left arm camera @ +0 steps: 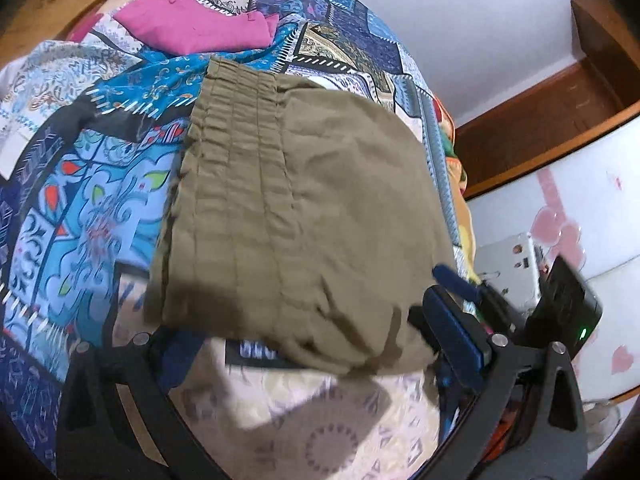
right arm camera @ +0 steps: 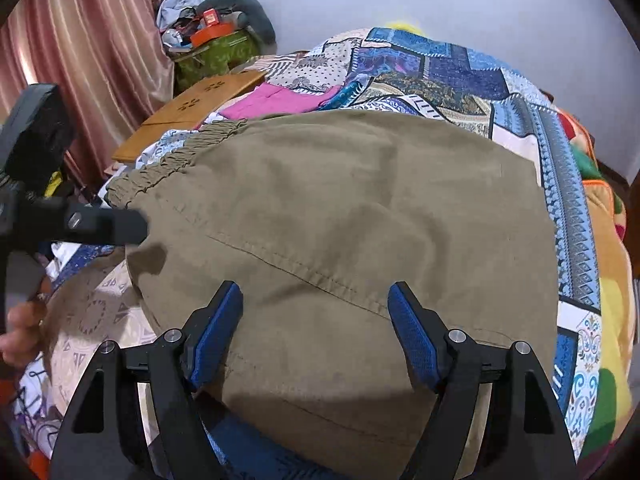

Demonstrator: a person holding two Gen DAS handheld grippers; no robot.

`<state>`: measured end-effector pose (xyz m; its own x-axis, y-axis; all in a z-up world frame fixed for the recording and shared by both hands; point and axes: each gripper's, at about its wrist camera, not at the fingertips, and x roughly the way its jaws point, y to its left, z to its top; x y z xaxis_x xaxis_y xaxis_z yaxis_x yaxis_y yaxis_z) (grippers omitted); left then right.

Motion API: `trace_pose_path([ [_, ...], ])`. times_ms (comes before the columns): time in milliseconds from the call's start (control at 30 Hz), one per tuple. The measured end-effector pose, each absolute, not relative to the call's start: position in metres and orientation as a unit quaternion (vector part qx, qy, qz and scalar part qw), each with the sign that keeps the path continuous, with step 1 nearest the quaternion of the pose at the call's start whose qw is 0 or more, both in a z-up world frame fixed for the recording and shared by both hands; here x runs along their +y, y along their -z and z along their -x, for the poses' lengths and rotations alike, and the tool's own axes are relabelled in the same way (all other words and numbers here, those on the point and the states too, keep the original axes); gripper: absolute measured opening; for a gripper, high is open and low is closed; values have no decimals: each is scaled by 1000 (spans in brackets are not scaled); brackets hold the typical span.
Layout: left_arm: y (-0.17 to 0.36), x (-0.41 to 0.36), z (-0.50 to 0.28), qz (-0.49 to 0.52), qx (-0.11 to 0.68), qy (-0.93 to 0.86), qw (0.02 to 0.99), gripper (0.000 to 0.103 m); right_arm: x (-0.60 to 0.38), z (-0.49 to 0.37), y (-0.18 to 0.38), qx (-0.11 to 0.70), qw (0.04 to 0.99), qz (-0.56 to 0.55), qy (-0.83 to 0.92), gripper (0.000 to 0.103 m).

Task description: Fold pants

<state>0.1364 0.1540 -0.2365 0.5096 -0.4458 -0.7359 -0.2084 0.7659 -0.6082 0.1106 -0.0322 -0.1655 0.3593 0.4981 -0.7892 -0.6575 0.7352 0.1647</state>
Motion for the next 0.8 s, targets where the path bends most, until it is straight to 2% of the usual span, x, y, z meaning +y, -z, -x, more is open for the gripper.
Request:
trace_pose_path([
  [100,235,158,-144,350,483,66,800,97,-36,-112,166,442,818,82,-359,74],
  [267,232,156,-148,299,496,5,815,62,-35,-112,166,441,817,76,-364,74],
  [367,231,154,-143,275,493,-14,825,54,-37,-112,166,441,818,72,-363,74],
  [467,222,148,-136,239,483,-30,842,49,-39,-110,164,441,820,67,-359,73],
  [800,177,142,-118,68,453,-116,882,48,-108,-104,144,429,858,-3,-284,72],
])
